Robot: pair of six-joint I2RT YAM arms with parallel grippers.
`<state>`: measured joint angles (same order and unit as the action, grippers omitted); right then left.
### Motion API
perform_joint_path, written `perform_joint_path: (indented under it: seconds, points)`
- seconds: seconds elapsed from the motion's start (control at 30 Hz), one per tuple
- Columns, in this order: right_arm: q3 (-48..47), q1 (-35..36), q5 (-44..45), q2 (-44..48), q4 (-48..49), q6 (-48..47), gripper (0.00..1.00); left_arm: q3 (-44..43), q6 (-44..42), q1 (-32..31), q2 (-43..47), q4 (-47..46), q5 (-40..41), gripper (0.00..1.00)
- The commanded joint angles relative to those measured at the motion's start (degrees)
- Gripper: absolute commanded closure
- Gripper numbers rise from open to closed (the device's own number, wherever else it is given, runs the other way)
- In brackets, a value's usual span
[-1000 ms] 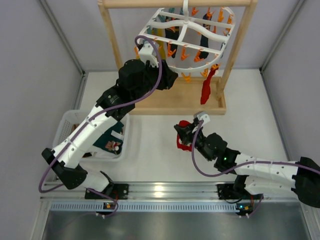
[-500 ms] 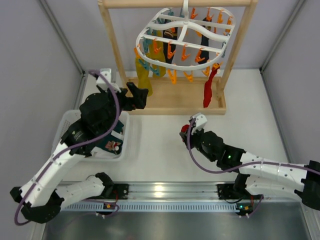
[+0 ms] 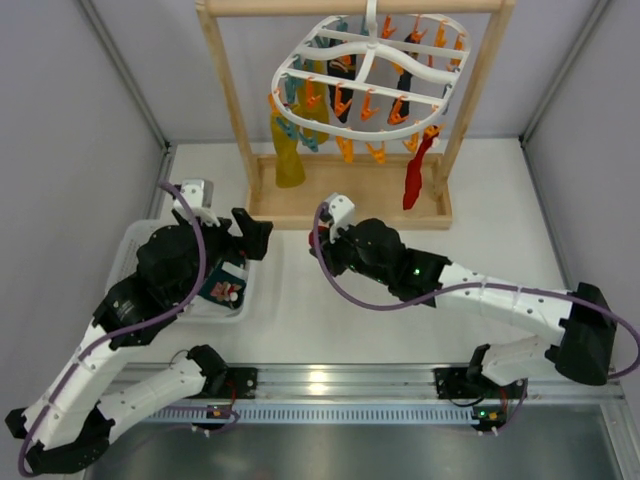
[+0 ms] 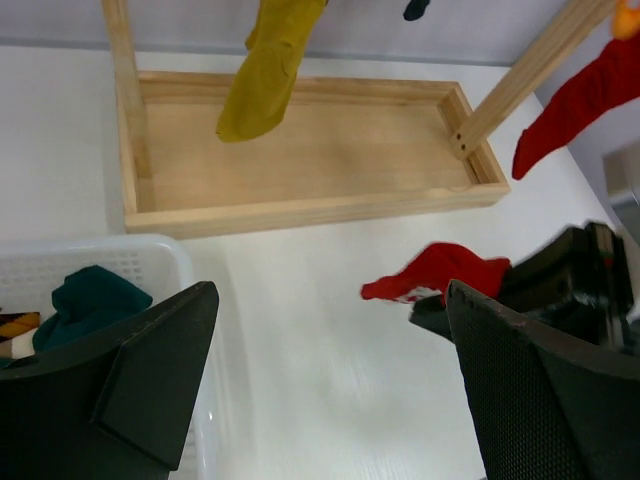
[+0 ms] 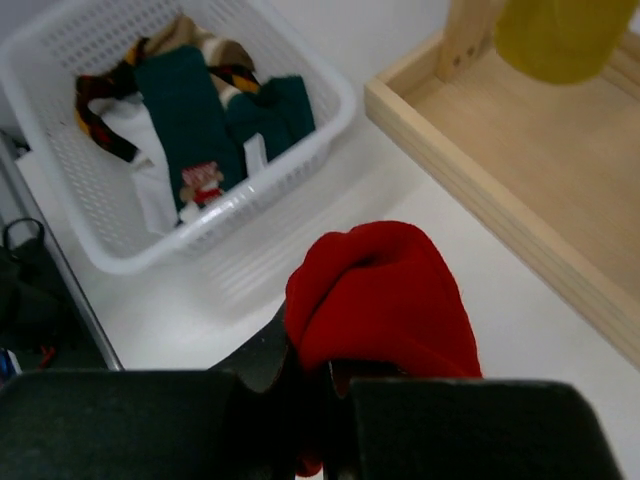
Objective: Remove the socks clipped to the hanger
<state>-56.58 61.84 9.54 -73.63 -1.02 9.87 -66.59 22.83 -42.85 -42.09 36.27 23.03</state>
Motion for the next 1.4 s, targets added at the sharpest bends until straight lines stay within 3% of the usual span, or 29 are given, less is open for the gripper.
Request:
perform_joint_path:
  seconds: [0.0, 0.27, 0.53, 0.67, 0.87, 0.93, 0.97, 1.03, 1.17, 1.37]
  points:
    - [-10.64, 1.7, -8.74, -5.46, -1.09, -3.62, 1.0, -0.56, 0.55, 0.05, 4.81, 0.99, -4.22, 0.01]
    - [-31.46, 3.55, -15.25, -22.78, -1.36, -4.42, 1.0, -3.55, -0.33, 0.05, 10.96, 1.35, -7.47, 0.01]
    - [-51.75, 3.9, -23.25, -39.55, -1.7, -2.66, 0.99, -4.25, 0.73, 0.05, 16.24, 1.43, 1.31, 0.01]
    - [-57.66, 4.69, -25.01, -45.81, -1.45, -2.4, 0.94, -3.99, 0.73, 0.05, 18.53, 1.52, 3.25, 0.01]
    - [-58.91, 4.87, -24.83, -50.73, 3.21, -0.91, 0.91, -4.34, 0.55, 0.05, 19.41, 2.92, 4.66, 0.01]
    - [-59.52, 4.87, -24.39, -52.05, 3.48, -0.82, 0.85, -4.34, 0.55, 0.05, 19.67, 3.01, 4.75, 0.01]
    - [-59.79, 4.86, -24.31, -52.41, 3.22, -0.9, 0.71, -4.25, 0.55, 0.05, 19.67, 3.1, 4.75, 0.01]
    - [-59.62, 4.95, -24.22, -52.24, 2.95, -1.08, 0.68, -4.25, 0.55, 0.05, 19.59, 3.37, 4.75, 0.01]
    - [-56.02, 4.86, -23.78, -49.17, 3.74, -1.43, 0.38, -4.43, 0.64, 0.05, 19.5, 3.72, 4.57, 0.01]
    - [-41.44, 4.08, -21.59, -38.36, 6.73, -3.19, 0.21, -4.34, 0.9, 0.05, 19.24, 3.63, 4.04, 0.01]
